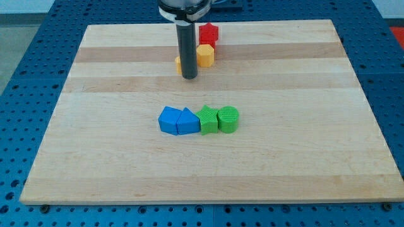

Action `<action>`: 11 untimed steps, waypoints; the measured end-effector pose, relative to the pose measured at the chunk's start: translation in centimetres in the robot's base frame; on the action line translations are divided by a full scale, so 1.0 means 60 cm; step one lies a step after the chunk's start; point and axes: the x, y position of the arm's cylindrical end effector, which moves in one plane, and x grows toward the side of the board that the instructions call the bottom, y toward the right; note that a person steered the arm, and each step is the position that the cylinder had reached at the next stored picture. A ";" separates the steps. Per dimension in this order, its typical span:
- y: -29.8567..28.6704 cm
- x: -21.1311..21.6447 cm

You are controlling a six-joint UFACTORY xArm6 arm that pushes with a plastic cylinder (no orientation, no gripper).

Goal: Move the yellow hexagon closer to the yellow heart

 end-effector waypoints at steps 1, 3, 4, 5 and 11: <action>-0.027 -0.029; -0.031 -0.117; -0.031 -0.142; -0.031 -0.091; 0.160 -0.051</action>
